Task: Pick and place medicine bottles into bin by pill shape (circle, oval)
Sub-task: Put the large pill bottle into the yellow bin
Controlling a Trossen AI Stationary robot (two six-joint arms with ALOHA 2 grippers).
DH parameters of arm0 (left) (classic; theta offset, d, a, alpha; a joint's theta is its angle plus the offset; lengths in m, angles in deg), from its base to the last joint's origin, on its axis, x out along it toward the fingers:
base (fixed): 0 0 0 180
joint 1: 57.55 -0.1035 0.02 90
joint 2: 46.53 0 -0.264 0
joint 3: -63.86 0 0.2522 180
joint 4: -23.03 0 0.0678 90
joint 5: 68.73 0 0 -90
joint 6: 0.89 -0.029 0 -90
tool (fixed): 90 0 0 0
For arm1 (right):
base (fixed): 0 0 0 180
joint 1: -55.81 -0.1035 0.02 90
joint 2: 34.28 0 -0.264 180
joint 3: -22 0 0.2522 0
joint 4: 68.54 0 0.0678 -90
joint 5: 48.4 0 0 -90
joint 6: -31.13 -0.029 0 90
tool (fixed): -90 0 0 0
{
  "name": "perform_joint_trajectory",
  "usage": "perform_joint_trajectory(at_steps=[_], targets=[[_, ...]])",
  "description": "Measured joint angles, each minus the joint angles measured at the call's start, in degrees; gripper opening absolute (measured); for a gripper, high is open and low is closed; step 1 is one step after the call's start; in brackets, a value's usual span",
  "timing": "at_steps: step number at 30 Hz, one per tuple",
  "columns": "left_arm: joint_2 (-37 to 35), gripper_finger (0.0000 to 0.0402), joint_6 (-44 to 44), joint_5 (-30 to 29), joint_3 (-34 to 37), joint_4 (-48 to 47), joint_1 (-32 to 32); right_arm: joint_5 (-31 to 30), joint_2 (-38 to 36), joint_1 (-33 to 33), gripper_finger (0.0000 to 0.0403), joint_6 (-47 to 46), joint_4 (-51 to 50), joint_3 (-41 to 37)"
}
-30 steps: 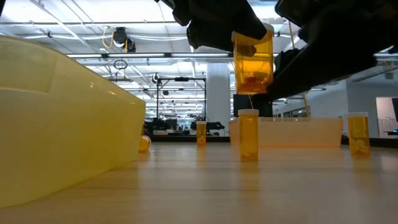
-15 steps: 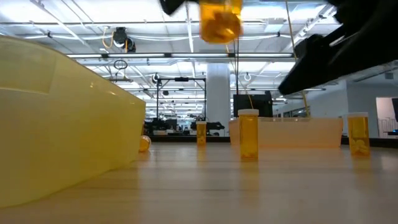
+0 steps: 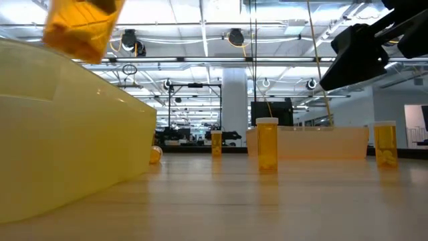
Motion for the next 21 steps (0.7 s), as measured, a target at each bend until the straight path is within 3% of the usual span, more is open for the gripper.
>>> perform_joint_trajectory(at_steps=[12,21], targets=[[0.91,0.0226,8.77,-9.80,1.99,-1.05,5.75,-0.04,0.00,0.04,0.0361,0.33,-0.25,0.00],[0.85,0.0227,11.87,-10.60,11.66,12.13,6.59,0.00,0.00,0.07,0.0361,0.18,-0.42,0.00]])
